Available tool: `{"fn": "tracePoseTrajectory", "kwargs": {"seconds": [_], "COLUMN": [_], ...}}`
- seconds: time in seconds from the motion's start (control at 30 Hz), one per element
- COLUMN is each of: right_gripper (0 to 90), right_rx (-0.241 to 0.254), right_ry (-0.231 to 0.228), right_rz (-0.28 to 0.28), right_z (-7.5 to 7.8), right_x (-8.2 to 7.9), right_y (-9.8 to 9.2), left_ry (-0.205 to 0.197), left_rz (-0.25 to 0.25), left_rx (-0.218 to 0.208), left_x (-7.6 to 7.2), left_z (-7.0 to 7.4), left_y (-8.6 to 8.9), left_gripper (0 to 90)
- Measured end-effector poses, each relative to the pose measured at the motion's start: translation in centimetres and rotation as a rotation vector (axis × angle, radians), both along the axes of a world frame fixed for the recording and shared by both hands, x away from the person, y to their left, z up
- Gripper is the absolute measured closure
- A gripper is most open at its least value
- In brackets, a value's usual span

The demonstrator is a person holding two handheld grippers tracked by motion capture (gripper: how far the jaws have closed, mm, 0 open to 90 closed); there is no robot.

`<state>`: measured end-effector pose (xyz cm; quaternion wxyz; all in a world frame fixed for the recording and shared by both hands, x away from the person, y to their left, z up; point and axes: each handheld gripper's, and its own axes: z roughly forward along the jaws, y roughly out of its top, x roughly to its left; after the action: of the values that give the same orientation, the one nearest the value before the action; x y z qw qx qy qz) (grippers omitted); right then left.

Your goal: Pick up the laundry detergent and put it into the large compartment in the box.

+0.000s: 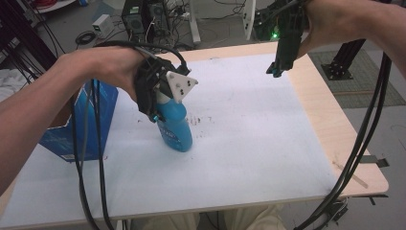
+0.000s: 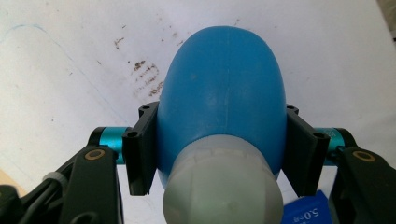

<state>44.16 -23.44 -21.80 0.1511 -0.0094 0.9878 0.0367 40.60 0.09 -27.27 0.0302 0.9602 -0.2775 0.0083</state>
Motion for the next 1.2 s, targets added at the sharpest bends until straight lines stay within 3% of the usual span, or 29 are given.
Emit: {"fn": "tracePoseTrajectory", "kwargs": {"seconds": [0.1,0.23,0.5,0.7,0.97,1.2], "right_gripper": [12.4,12.4,12.4,12.4,12.4,12.4], "right_rx": [0.009,-0.002,0.005,0.005,0.011,0.014], "right_ry": [0.000,-0.003,-0.016,-0.021,-0.031,-0.037], "right_rz": [-0.003,0.000,0.021,0.022,0.018,0.028], "right_z": [0.2,0.3,0.9,1.1,1.3,1.3], "right_x": [-0.1,-0.2,-0.7,-1.1,-1.3,-1.4], "right_y": [-0.1,-0.1,0.4,0.2,-0.5,-0.3], "left_ry": [0.007,-0.002,0.018,0.035,0.069,0.097], "left_rz": [0.051,0.106,0.302,0.422,0.606,0.823], "left_rx": [-0.005,0.001,-0.004,-0.016,-0.041,-0.060], "left_x": [-0.1,0.1,0.4,0.9,1.5,2.5], "left_z": [0.9,3.2,8.3,11.0,13.6,14.9], "left_y": [0.2,0.3,0.1,0.3,1.4,3.7], "left_gripper": [37.9,38.0,38.1,38.1,38.2,38.2]}}
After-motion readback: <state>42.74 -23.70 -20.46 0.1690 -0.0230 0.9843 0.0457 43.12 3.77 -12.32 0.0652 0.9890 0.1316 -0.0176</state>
